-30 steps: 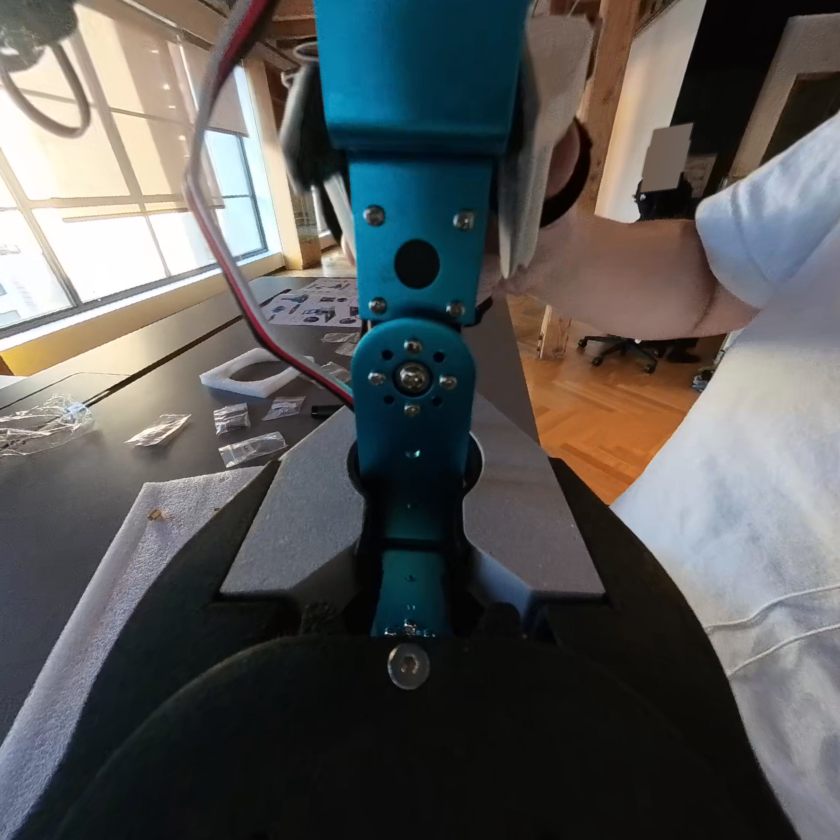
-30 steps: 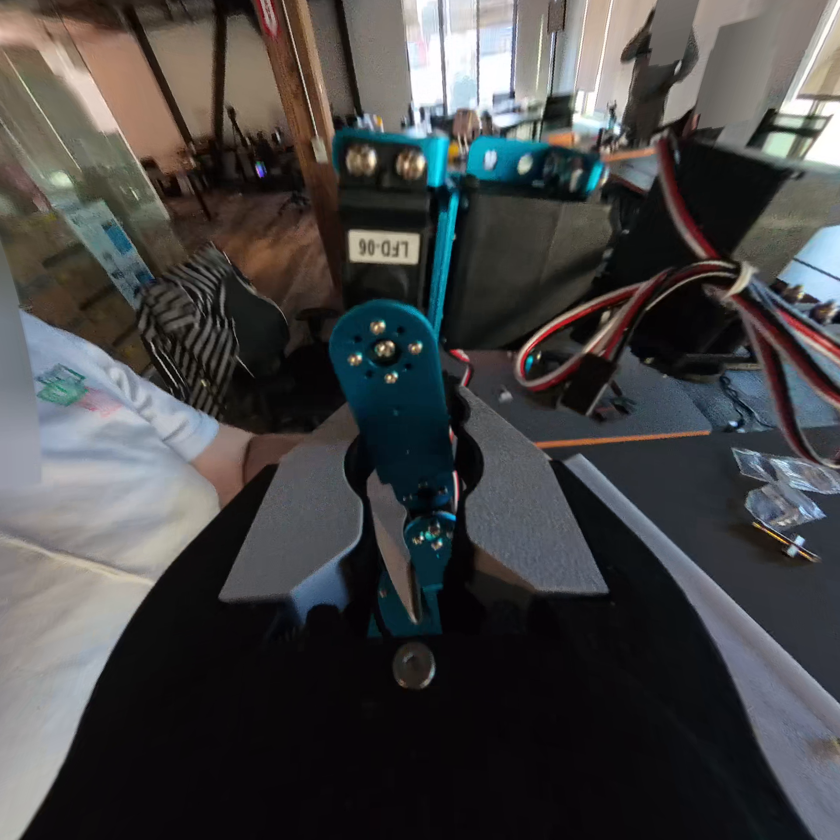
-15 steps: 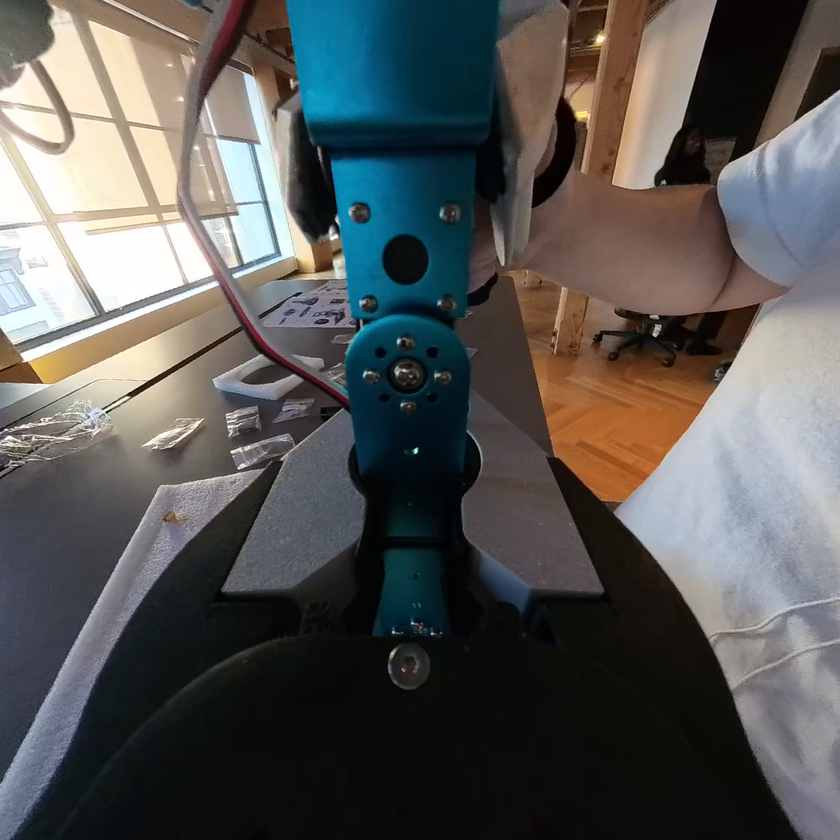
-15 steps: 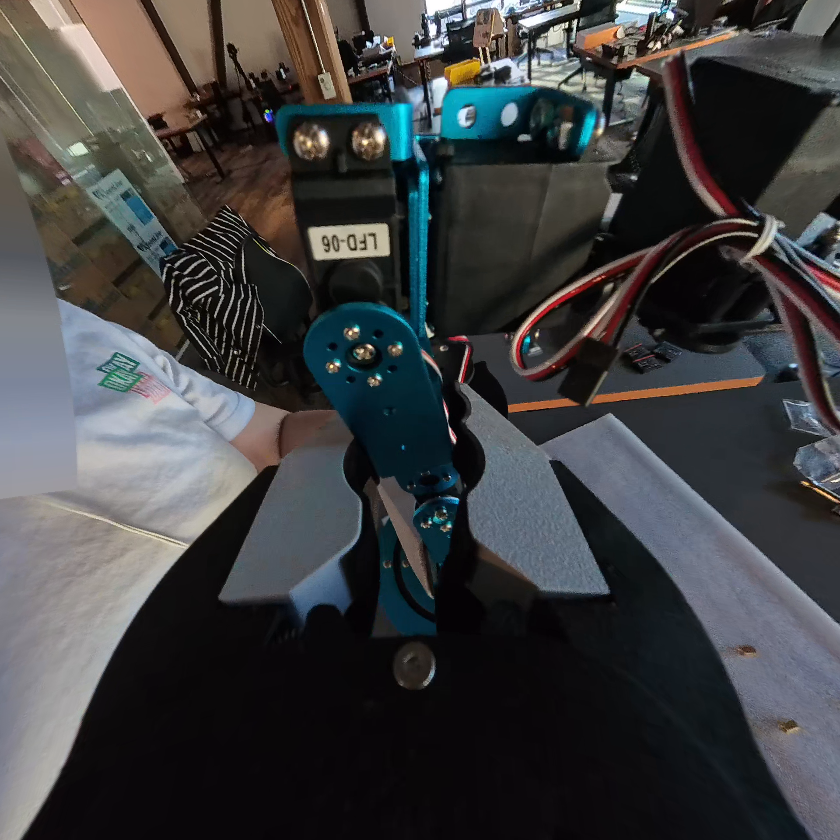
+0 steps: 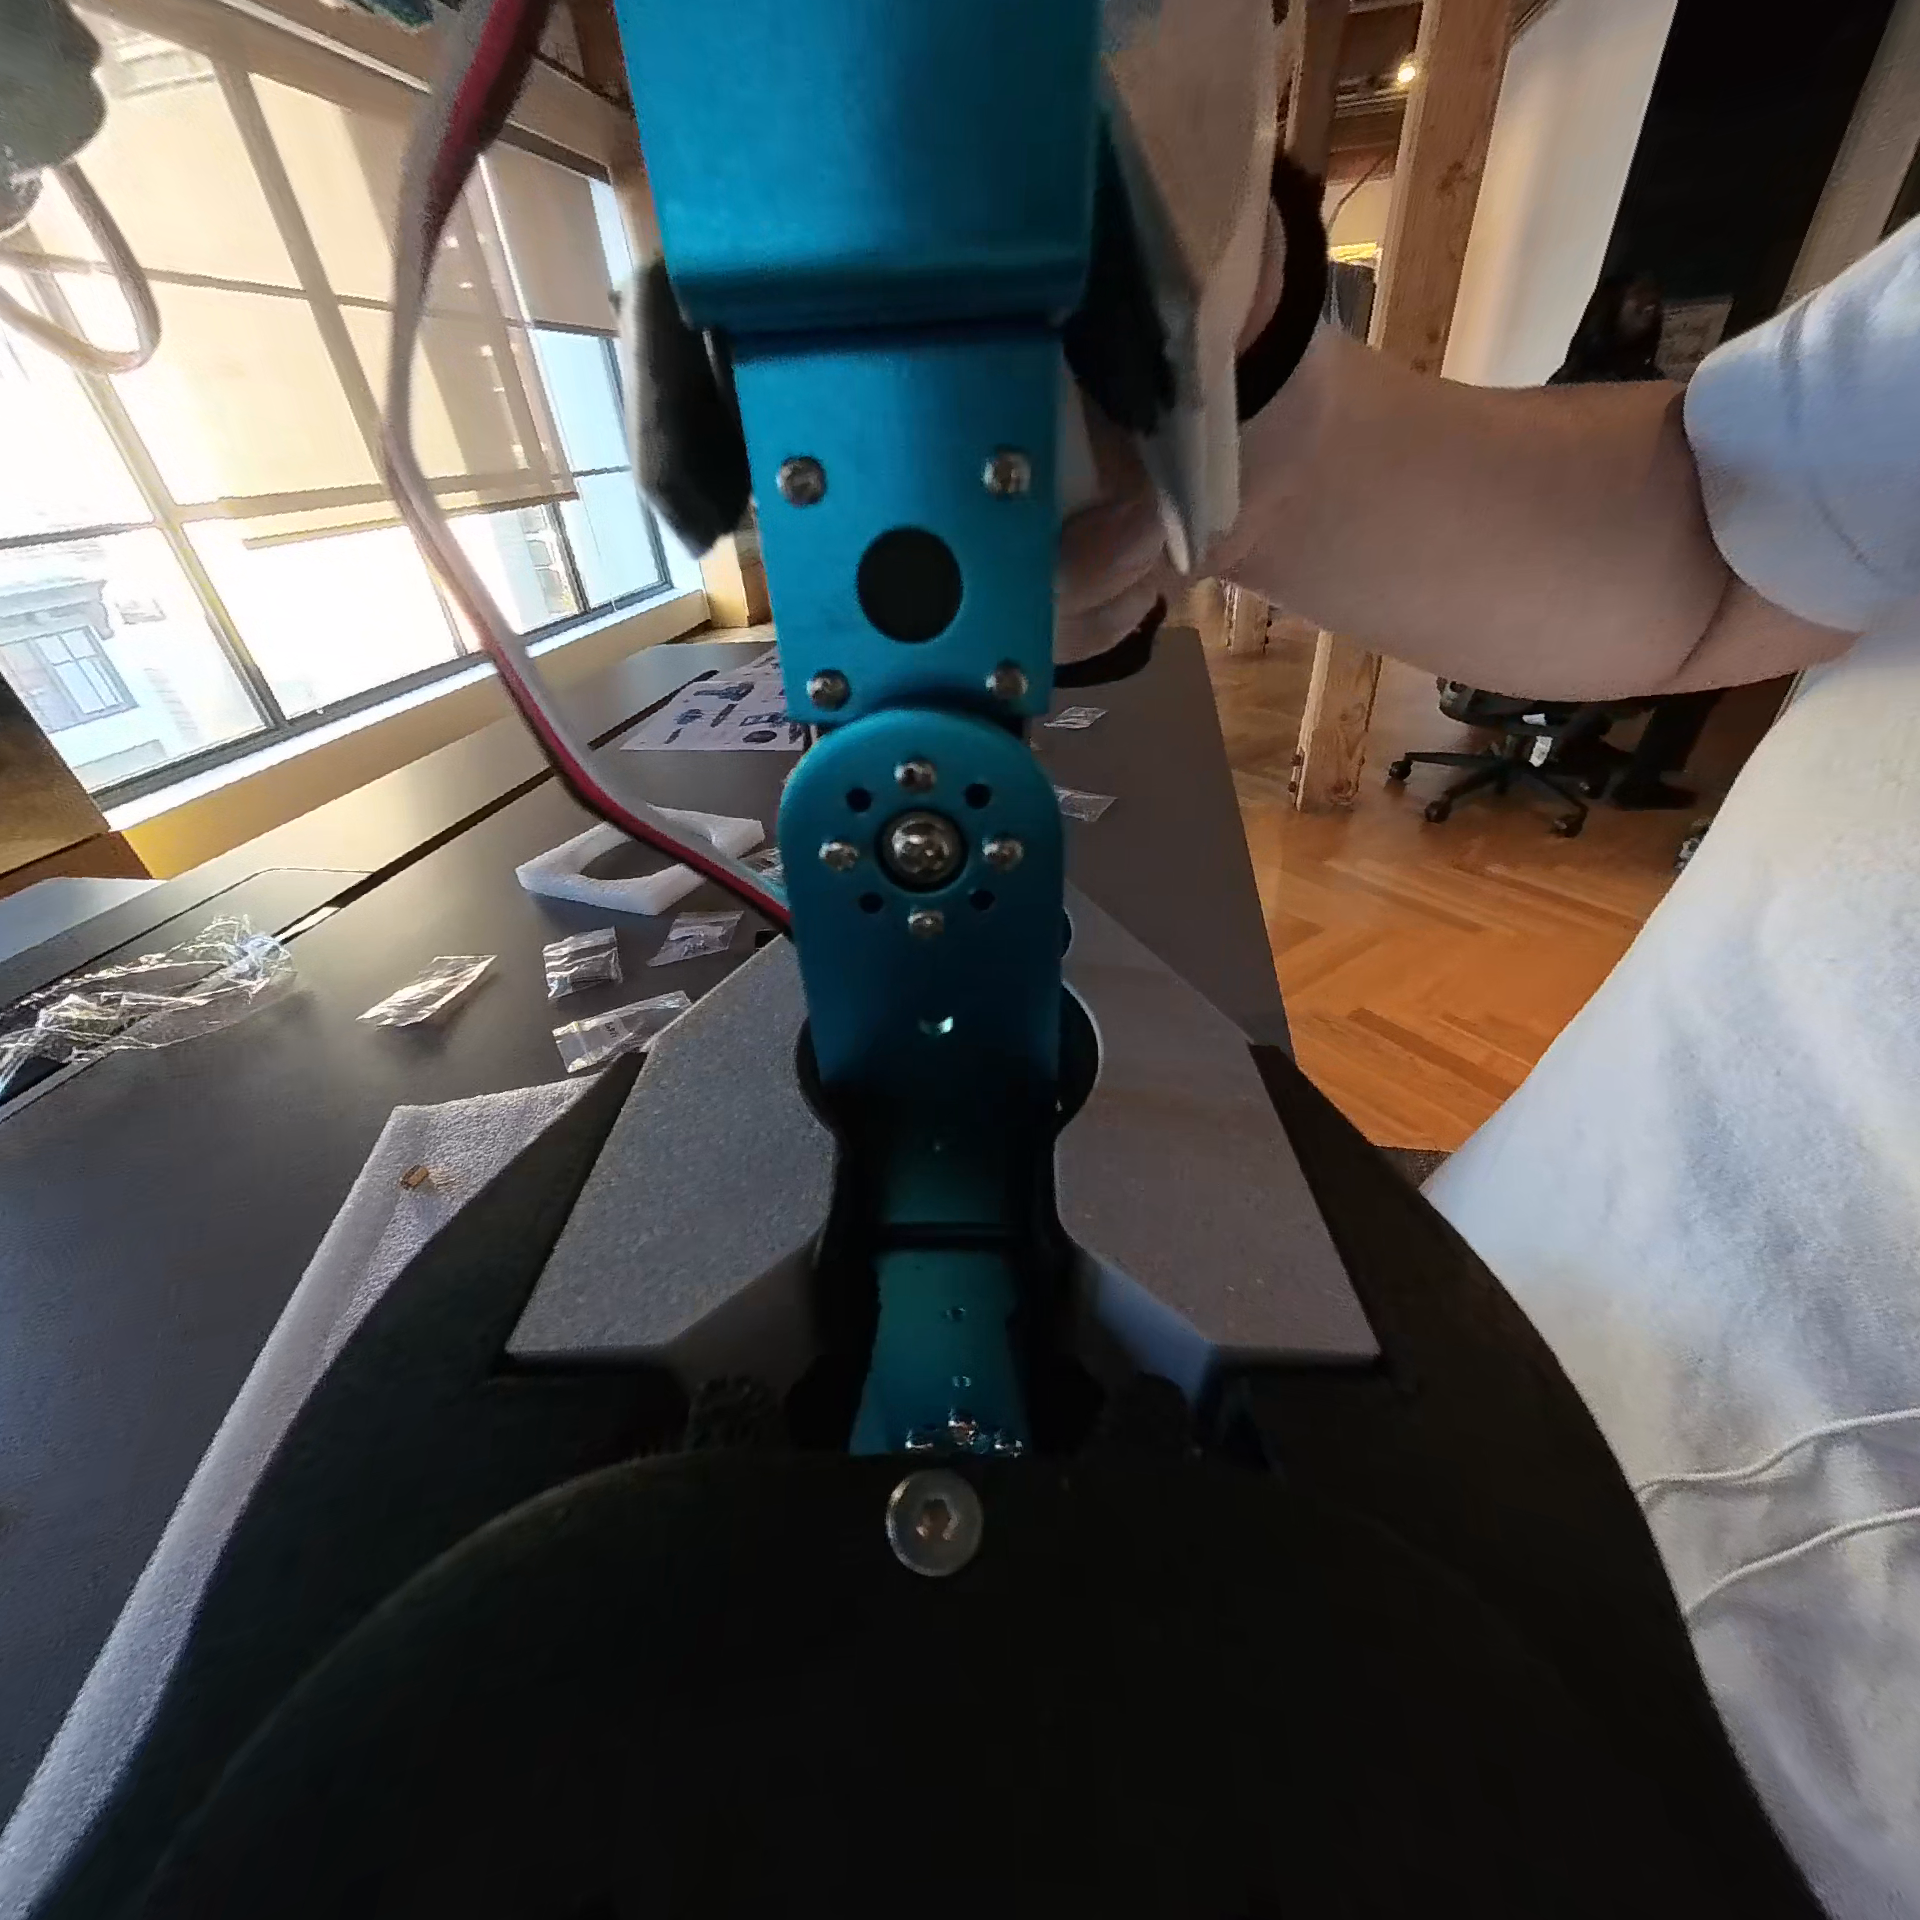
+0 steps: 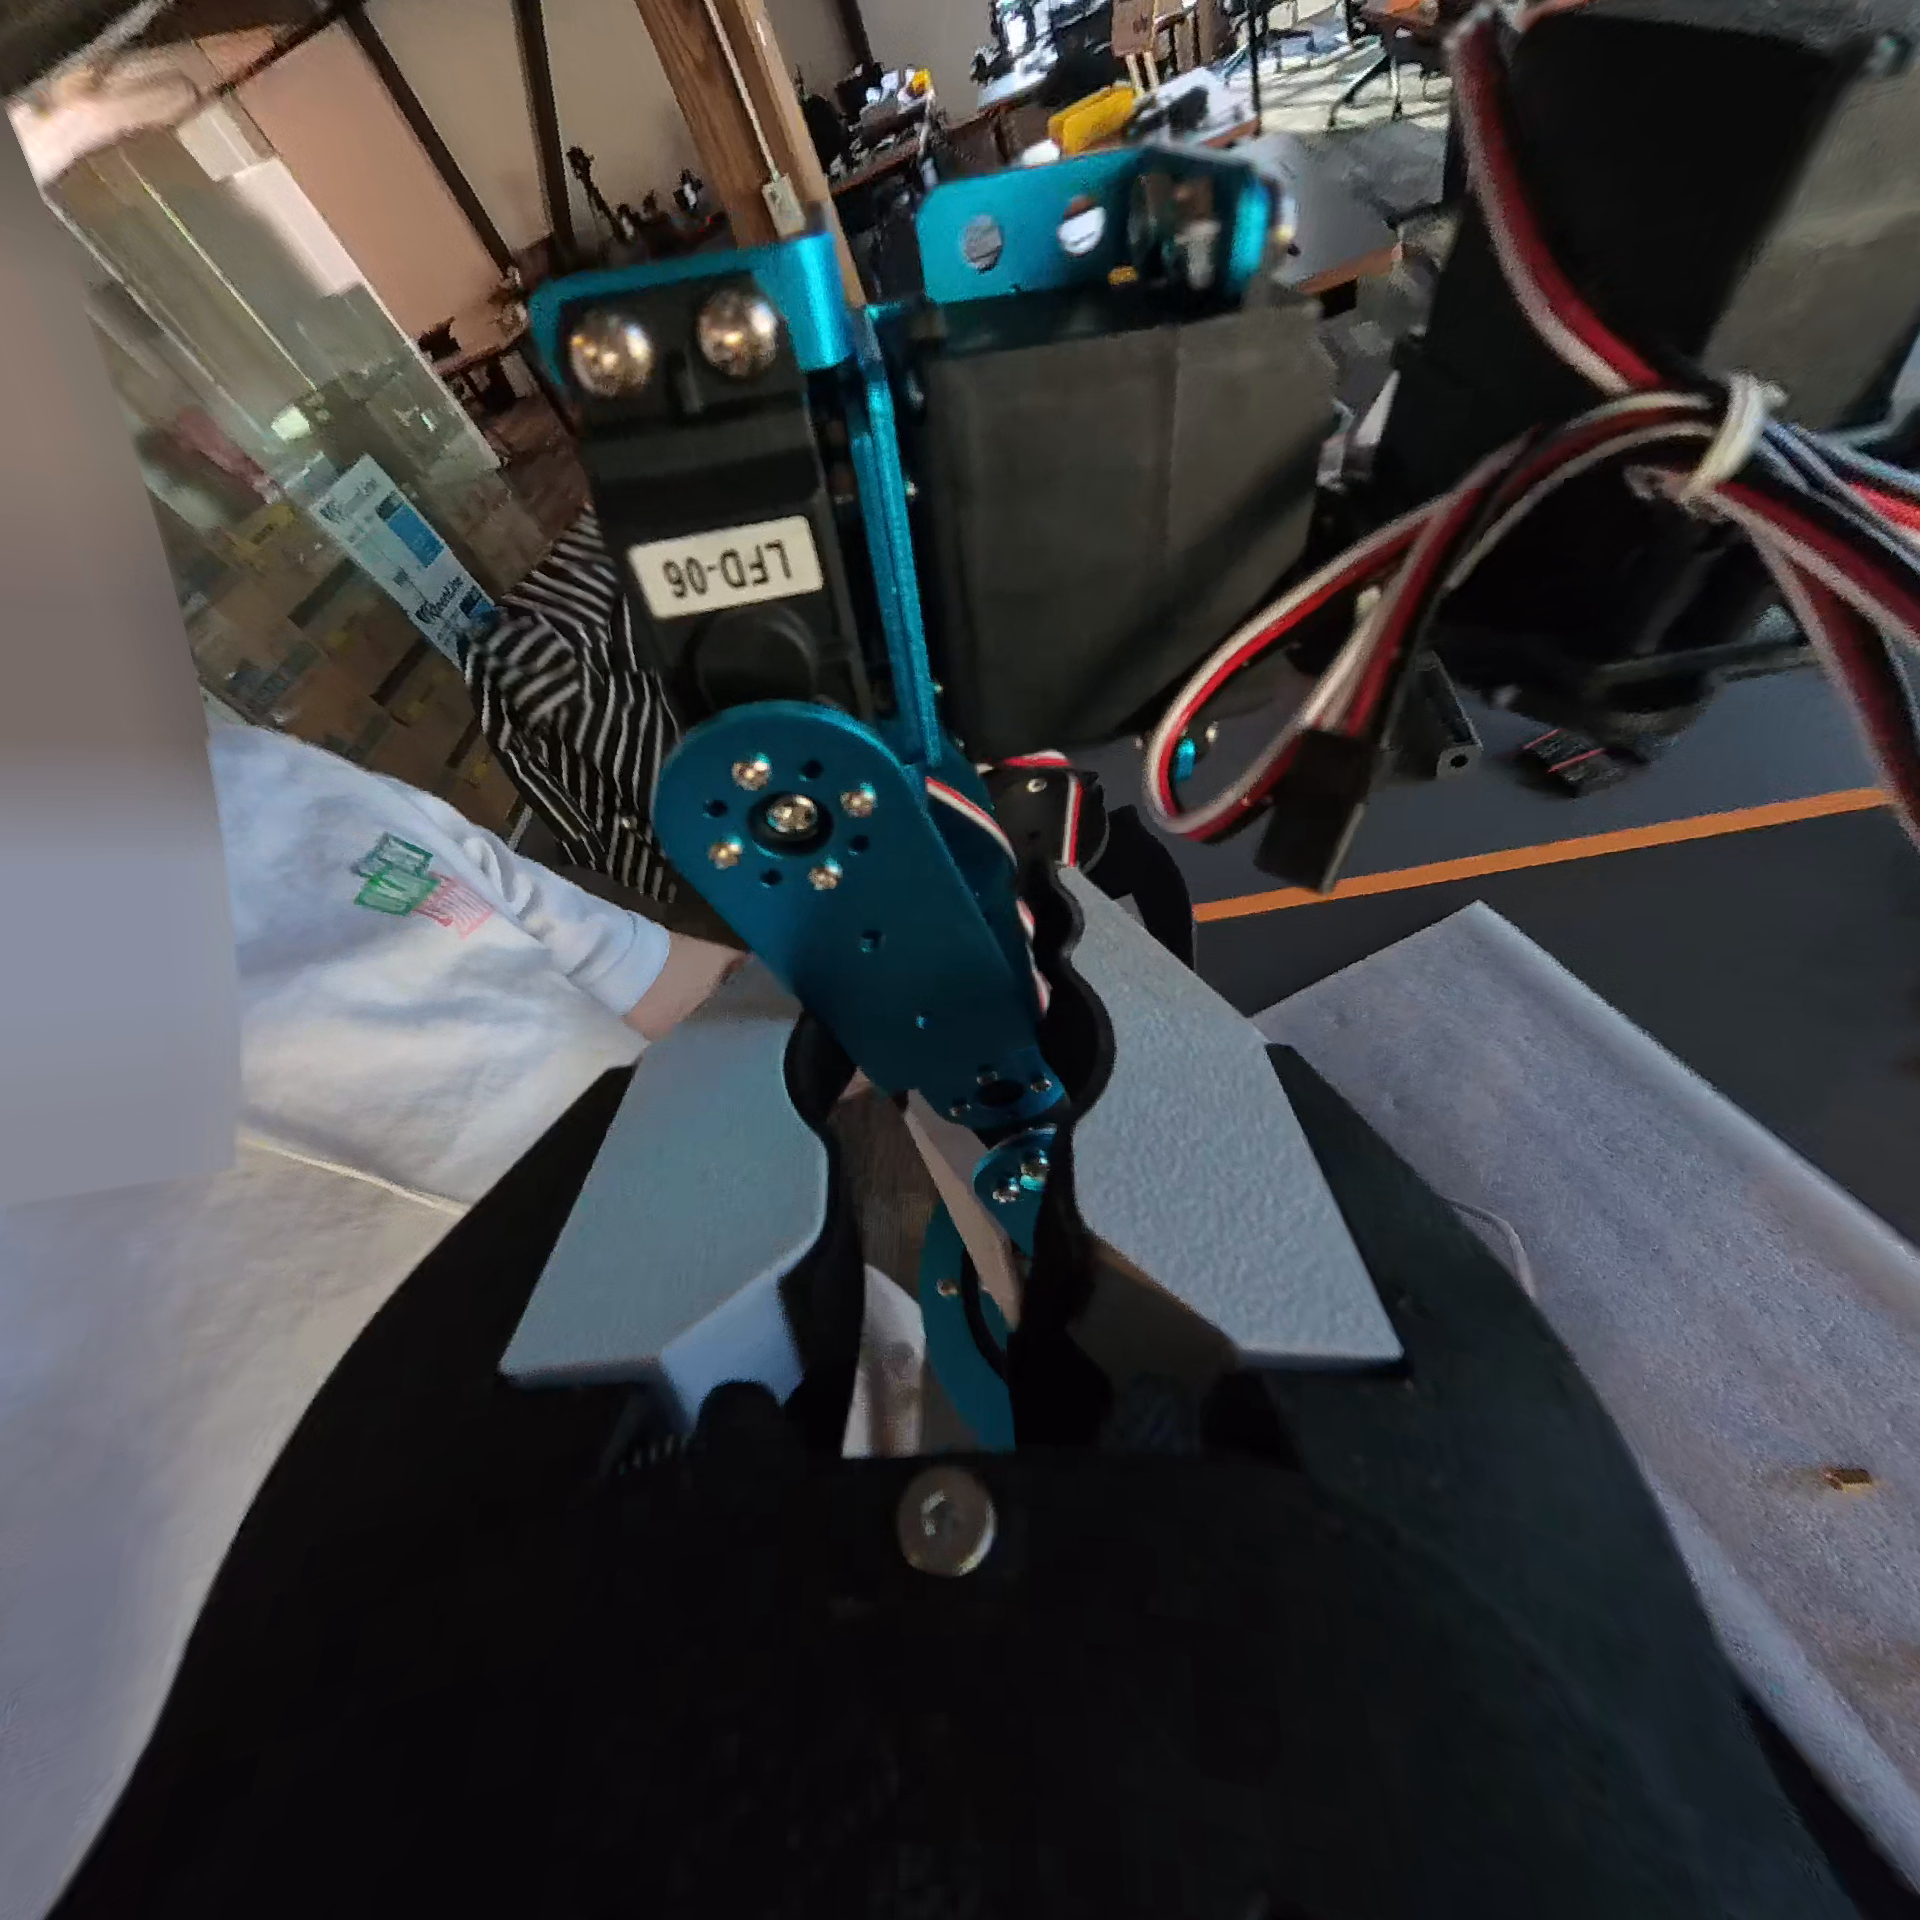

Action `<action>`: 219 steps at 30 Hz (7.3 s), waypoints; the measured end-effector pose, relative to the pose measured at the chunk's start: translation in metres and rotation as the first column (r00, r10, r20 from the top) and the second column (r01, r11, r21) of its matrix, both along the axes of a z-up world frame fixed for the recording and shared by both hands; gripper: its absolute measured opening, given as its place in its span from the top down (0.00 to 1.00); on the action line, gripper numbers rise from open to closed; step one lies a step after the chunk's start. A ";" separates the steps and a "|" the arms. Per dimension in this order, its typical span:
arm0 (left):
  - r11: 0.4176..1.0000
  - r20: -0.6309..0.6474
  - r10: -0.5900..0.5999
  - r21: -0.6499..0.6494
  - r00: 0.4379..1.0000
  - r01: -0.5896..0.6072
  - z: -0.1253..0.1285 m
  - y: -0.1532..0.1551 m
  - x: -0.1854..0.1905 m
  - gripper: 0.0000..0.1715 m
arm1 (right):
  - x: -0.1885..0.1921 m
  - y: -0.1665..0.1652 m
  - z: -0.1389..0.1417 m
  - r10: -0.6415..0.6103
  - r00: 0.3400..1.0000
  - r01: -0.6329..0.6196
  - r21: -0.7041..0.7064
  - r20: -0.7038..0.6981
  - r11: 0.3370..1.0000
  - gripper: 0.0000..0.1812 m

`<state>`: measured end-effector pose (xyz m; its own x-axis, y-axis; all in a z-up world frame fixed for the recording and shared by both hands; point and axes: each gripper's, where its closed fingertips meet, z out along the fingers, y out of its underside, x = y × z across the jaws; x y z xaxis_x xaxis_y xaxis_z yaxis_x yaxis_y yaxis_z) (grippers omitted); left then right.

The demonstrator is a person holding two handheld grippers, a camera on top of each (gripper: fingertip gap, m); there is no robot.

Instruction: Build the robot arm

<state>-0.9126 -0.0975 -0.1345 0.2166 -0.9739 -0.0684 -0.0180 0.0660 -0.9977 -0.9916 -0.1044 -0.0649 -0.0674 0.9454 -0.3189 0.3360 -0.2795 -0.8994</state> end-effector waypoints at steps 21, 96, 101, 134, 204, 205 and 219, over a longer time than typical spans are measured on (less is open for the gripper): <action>0.996 0.013 -0.048 -0.079 0.999 0.048 0.000 -0.005 0.000 0.84 | -0.002 -0.004 0.003 0.121 0.988 -0.047 0.555 -0.097 0.831 0.87; 0.992 0.018 0.064 -0.113 0.998 -0.062 0.111 0.004 -0.043 0.69 | 0.005 -0.005 -0.050 0.086 0.900 0.043 0.282 -0.428 0.958 0.86; 0.986 0.068 0.078 -0.154 0.995 -0.067 0.110 0.015 -0.043 0.75 | -0.001 -0.001 -0.050 0.019 0.902 0.133 0.319 -0.431 0.939 0.86; 0.985 0.099 0.021 -0.172 0.995 -0.004 0.066 0.003 -0.064 0.69 | 0.000 0.012 -0.060 -0.203 0.927 0.302 0.307 -0.317 0.903 0.76; 0.379 0.130 0.925 -0.229 0.358 -0.896 -0.002 0.028 -0.043 0.60 | 0.006 -0.001 -0.005 0.158 0.916 0.095 0.184 0.368 -0.978 0.82; 0.376 0.129 0.926 -0.229 0.355 -0.898 -0.002 0.029 -0.043 0.60 | 0.006 0.000 -0.005 0.155 0.921 0.085 0.203 0.357 -0.975 0.82; 0.383 0.135 0.923 -0.235 0.360 -0.893 -0.002 0.029 -0.045 0.60 | 0.005 0.004 -0.017 0.105 0.931 0.030 0.212 0.349 -0.977 0.83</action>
